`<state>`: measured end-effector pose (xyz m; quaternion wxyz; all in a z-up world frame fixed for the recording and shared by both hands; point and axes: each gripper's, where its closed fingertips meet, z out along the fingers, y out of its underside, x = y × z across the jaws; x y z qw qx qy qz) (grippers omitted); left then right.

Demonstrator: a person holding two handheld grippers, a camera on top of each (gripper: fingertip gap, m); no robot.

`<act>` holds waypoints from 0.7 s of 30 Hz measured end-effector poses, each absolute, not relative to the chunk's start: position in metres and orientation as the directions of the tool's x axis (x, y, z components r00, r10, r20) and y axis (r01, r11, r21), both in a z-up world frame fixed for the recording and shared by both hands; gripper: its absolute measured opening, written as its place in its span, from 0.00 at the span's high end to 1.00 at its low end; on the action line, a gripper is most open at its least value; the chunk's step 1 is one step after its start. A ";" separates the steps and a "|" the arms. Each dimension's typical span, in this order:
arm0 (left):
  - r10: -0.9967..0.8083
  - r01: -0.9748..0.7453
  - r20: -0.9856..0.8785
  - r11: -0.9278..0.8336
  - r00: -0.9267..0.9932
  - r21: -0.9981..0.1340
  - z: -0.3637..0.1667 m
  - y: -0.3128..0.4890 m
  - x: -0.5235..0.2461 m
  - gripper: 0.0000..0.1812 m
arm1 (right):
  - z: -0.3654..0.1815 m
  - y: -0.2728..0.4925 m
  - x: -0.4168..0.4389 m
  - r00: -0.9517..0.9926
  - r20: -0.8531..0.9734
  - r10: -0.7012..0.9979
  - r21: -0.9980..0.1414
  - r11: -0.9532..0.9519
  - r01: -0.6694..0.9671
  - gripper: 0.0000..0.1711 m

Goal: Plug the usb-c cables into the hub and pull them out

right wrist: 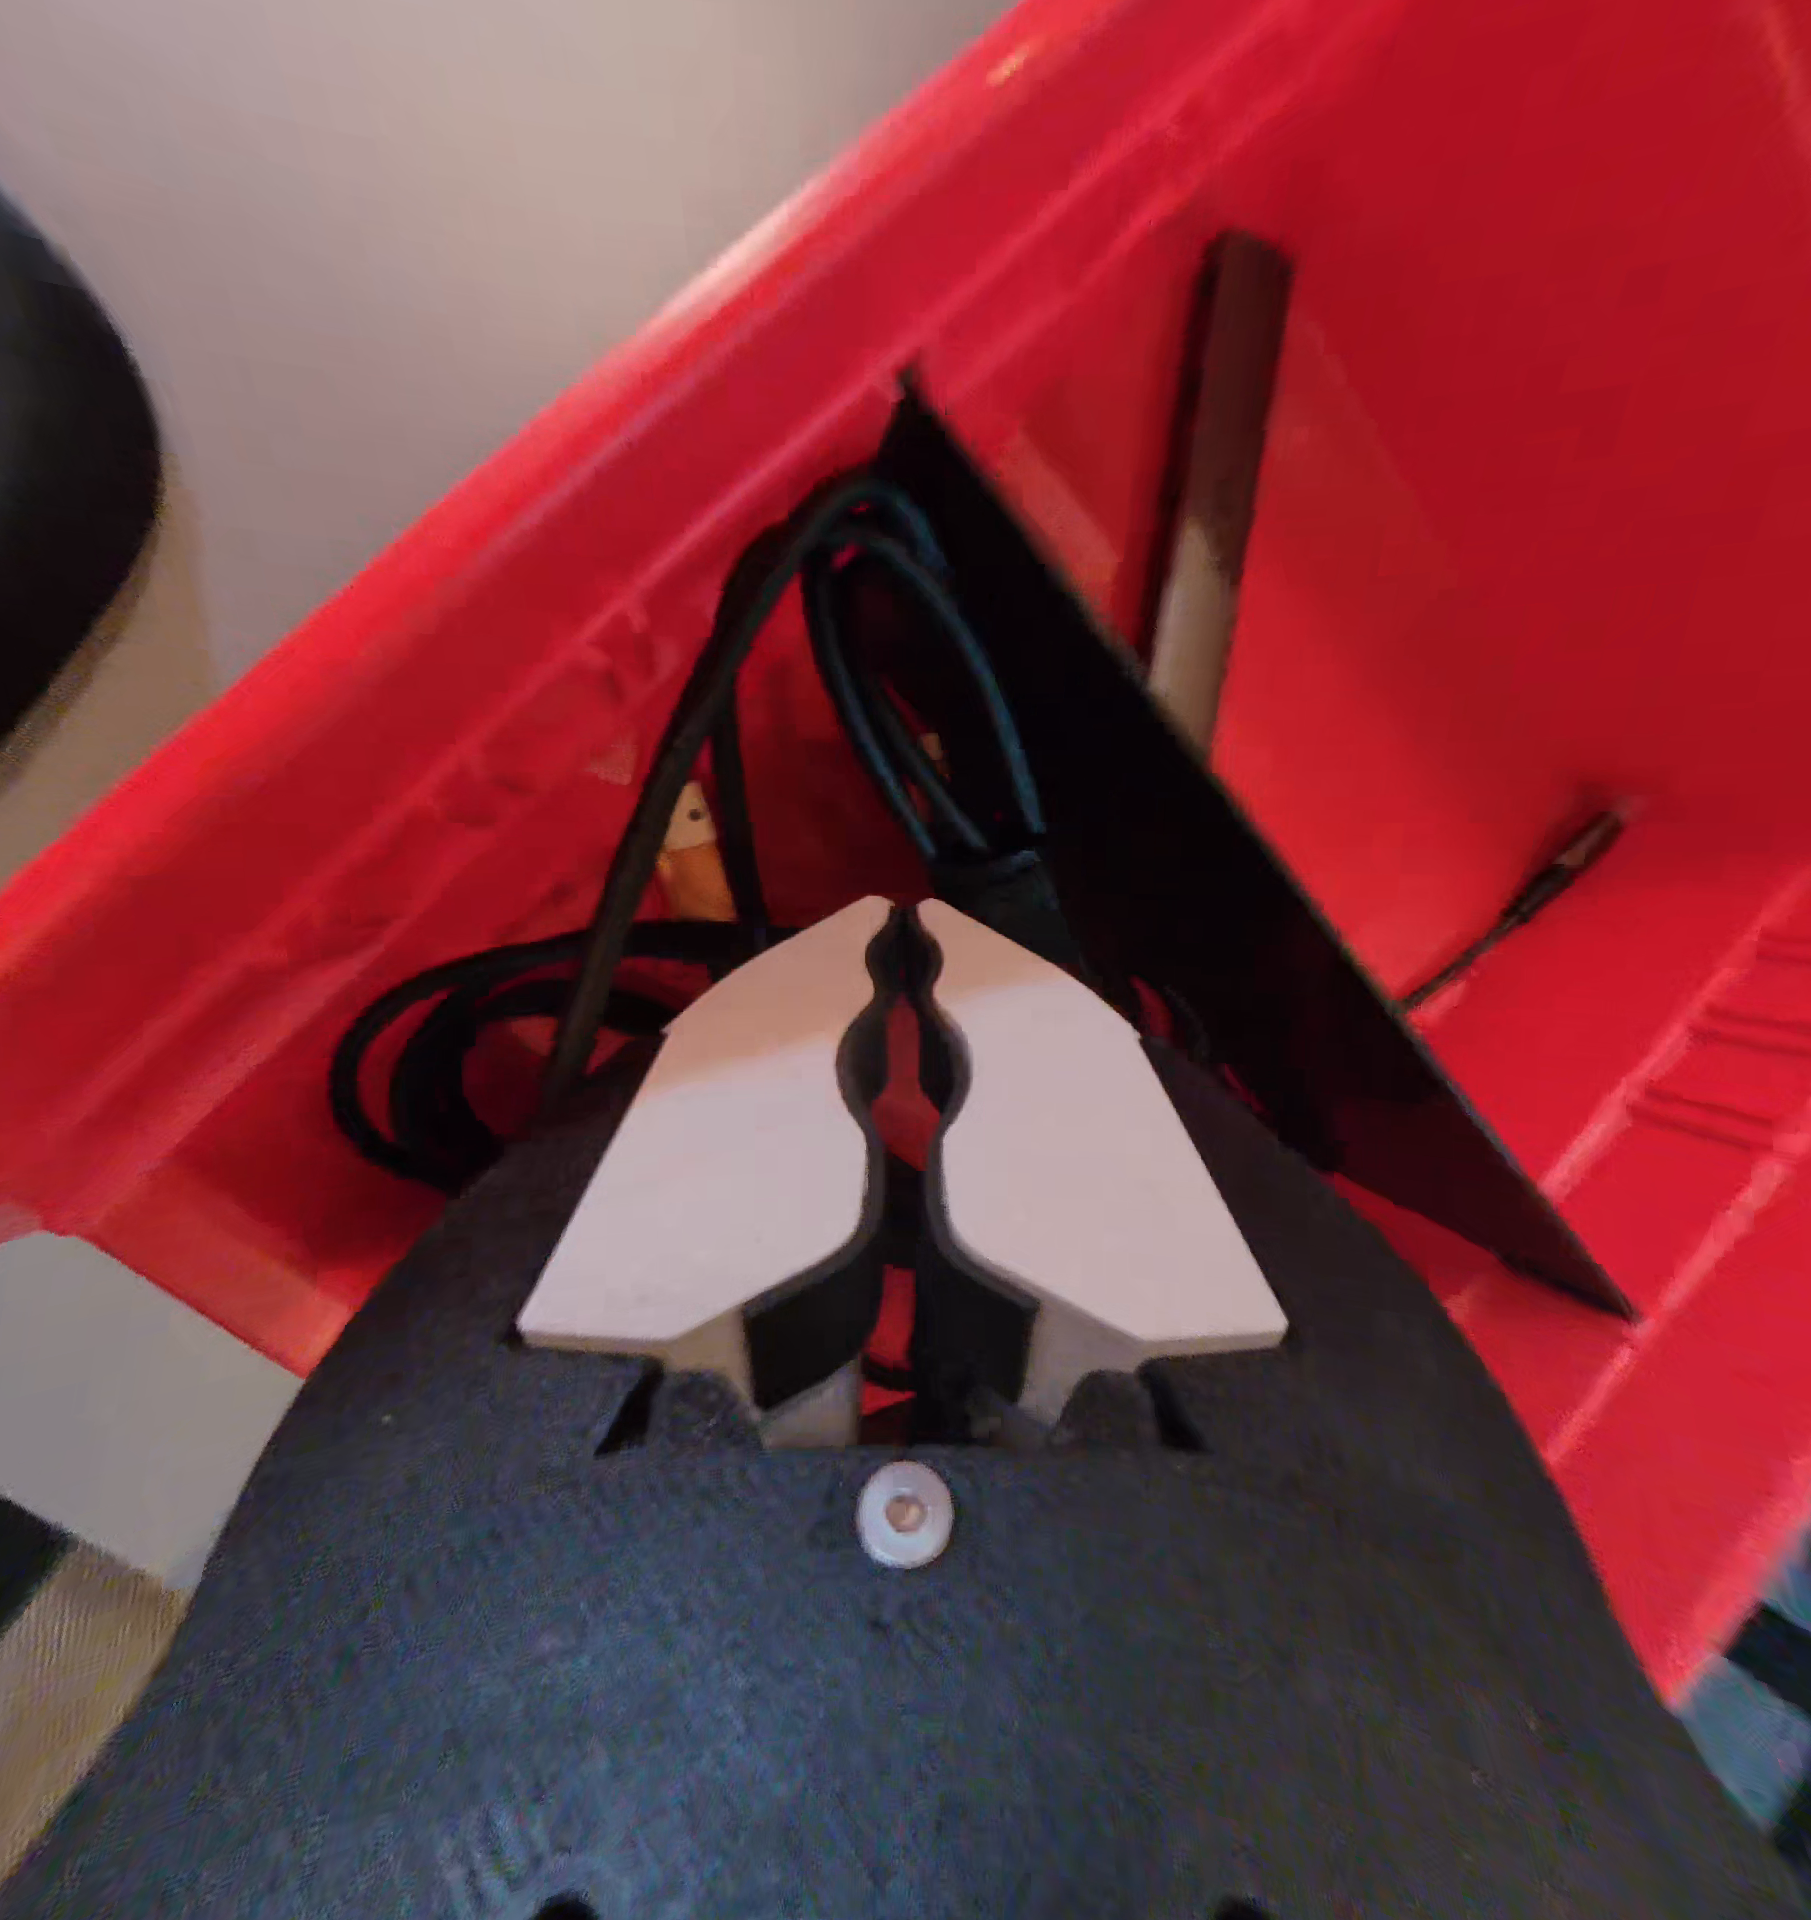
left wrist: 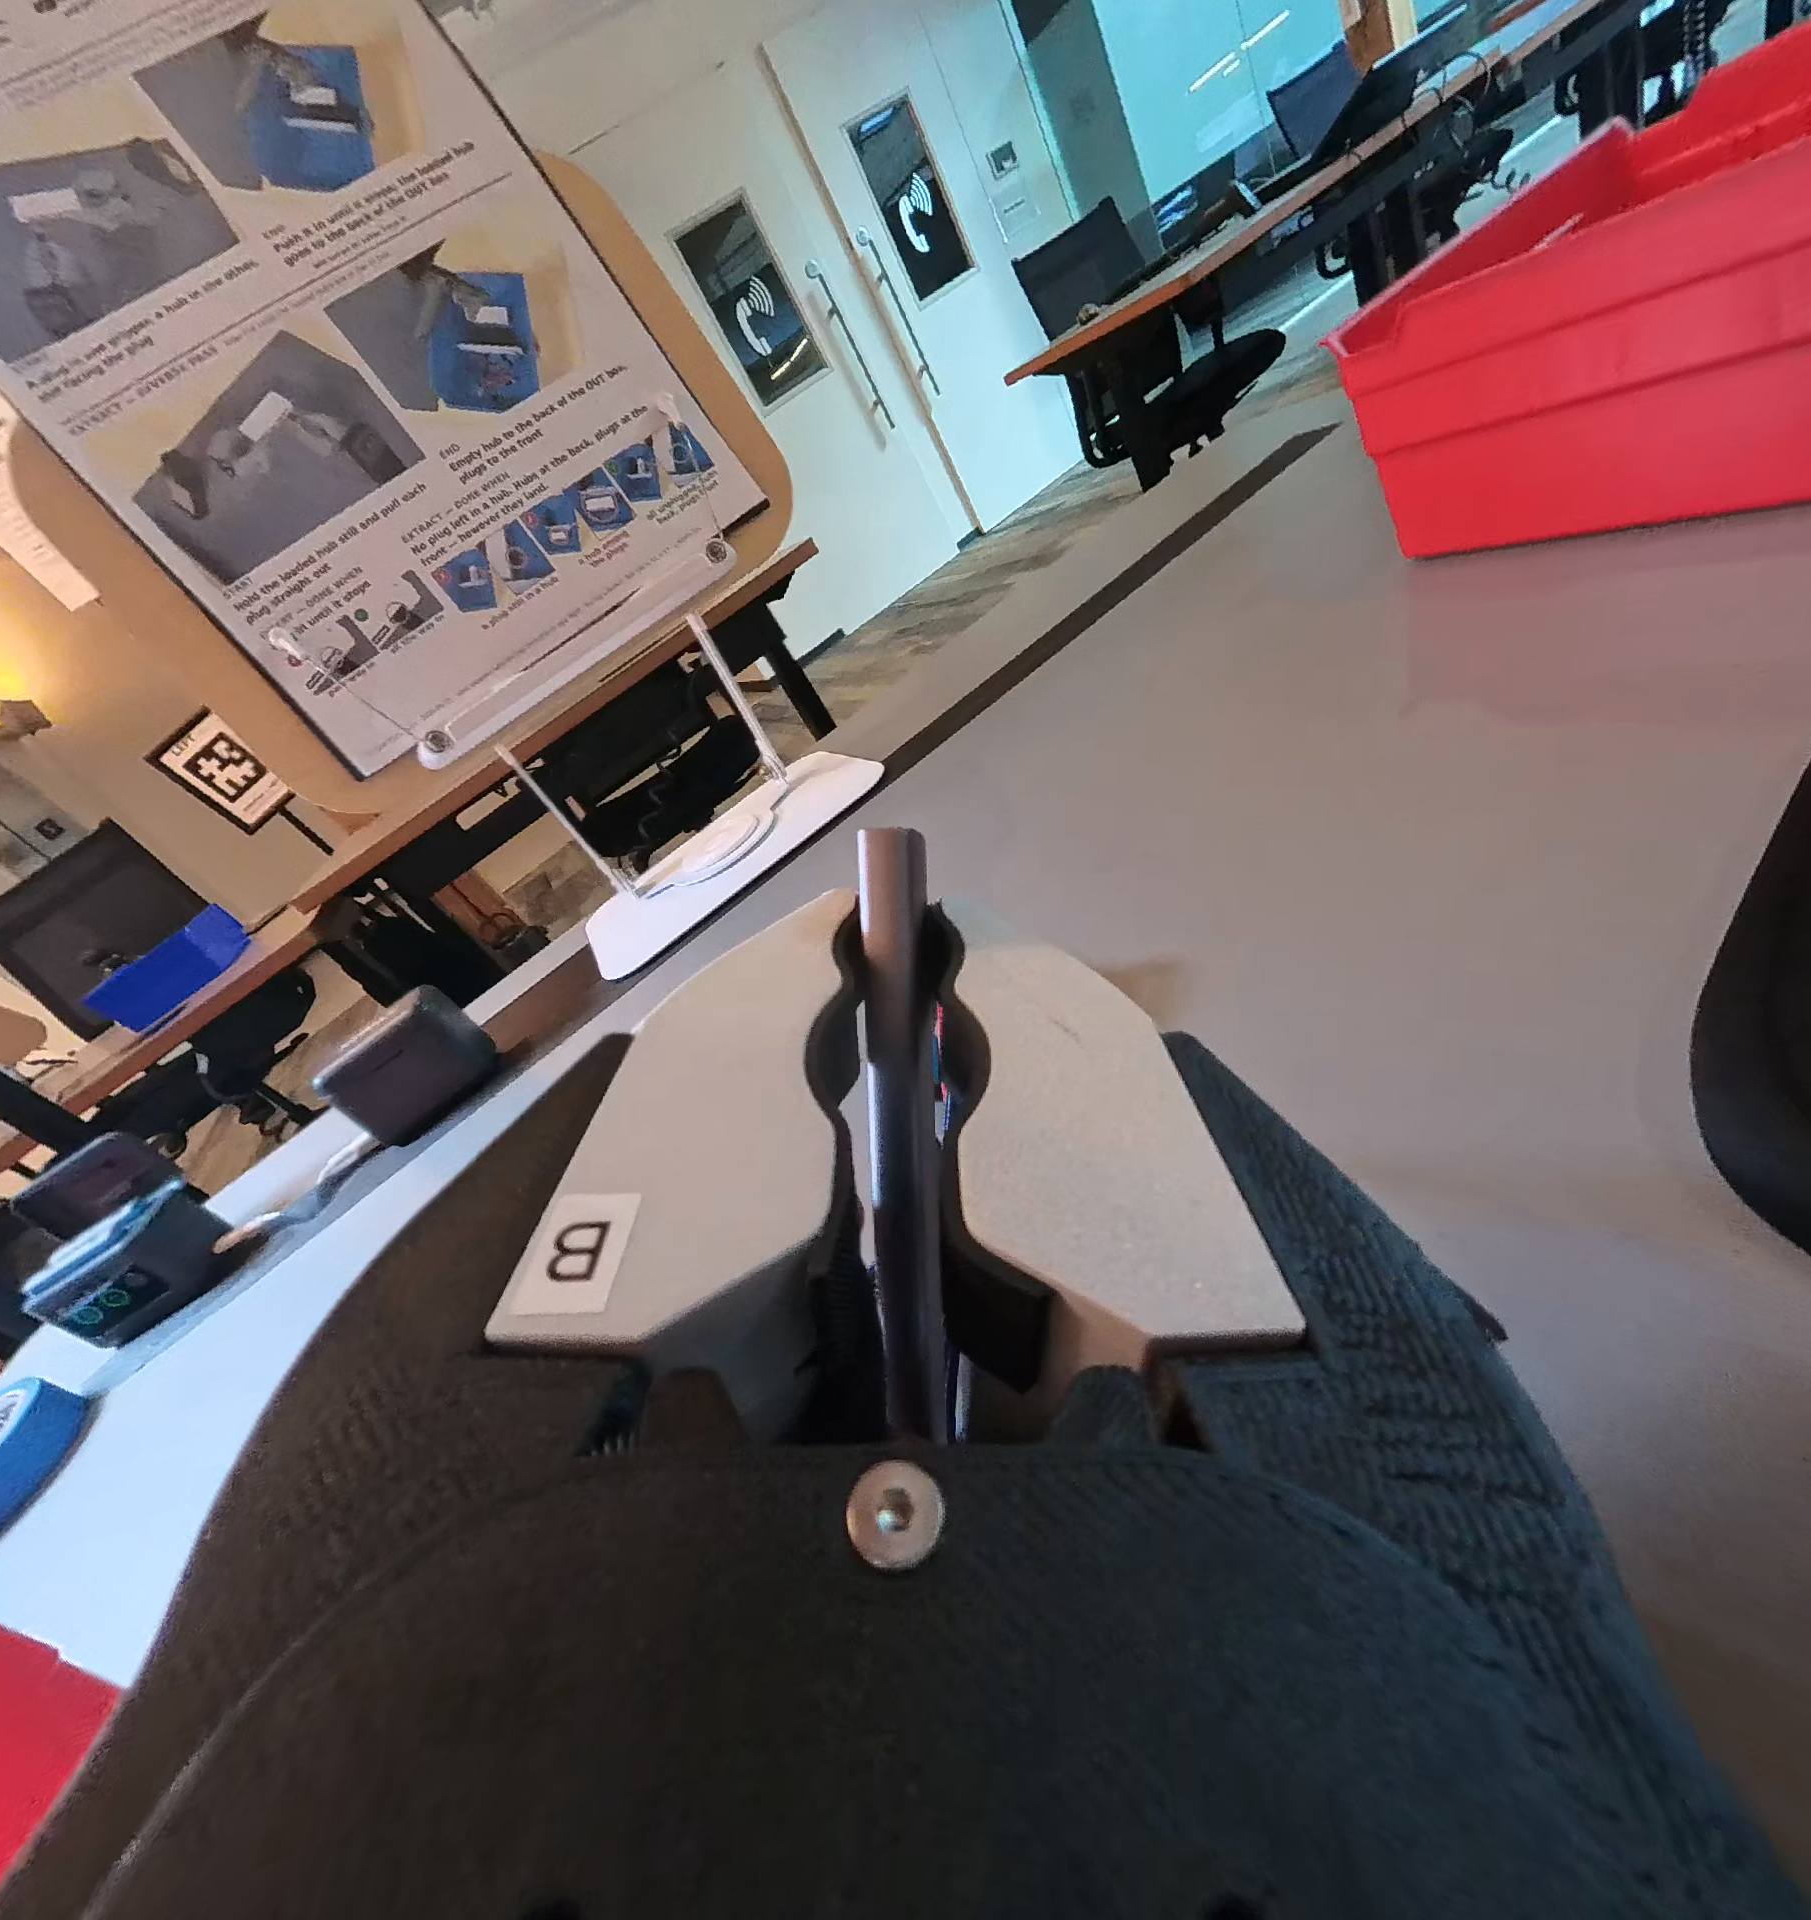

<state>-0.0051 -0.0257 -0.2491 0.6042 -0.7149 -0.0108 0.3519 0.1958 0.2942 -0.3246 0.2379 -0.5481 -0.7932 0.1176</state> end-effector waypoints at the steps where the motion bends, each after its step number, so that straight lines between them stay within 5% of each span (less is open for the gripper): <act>1: 0.447 -0.396 -0.472 -0.256 0.760 -0.882 -0.248 -0.027 -0.006 0.94 | -0.312 0.300 0.193 -0.230 0.265 0.936 -0.501 0.338 0.797 0.96; 4: 0.476 -0.322 -0.370 -0.183 0.798 -0.929 -0.241 -0.033 -0.012 0.94 | -0.258 0.320 0.189 0.006 0.284 0.959 -0.680 0.197 0.707 0.83; 7: 0.500 -0.218 -0.223 -0.070 0.837 -0.974 -0.233 -0.042 -0.020 0.95 | -0.180 0.311 0.187 0.219 0.208 0.953 -0.899 0.098 0.426 0.79; 9: 0.505 -0.141 -0.117 0.009 0.855 -0.990 -0.228 -0.049 -0.026 0.95 | -0.132 0.264 0.180 0.172 0.046 0.984 -0.991 0.023 0.133 0.79; 12: 0.481 -0.013 0.072 0.169 0.874 -0.986 -0.218 -0.062 -0.035 0.95 | -0.098 0.160 0.160 -0.173 -0.095 0.980 -0.979 -0.124 -0.164 0.83; 16: 0.336 0.144 0.315 0.447 0.888 -0.883 -0.195 -0.085 -0.040 0.95 | -0.140 0.030 0.102 -0.617 -0.186 0.764 -0.973 -0.230 0.008 0.81; 21: 0.071 0.377 0.508 0.586 0.858 -0.717 -0.188 -0.097 -0.043 0.95 | -0.190 -0.057 0.035 -0.791 -0.034 0.611 -0.997 0.031 0.066 0.80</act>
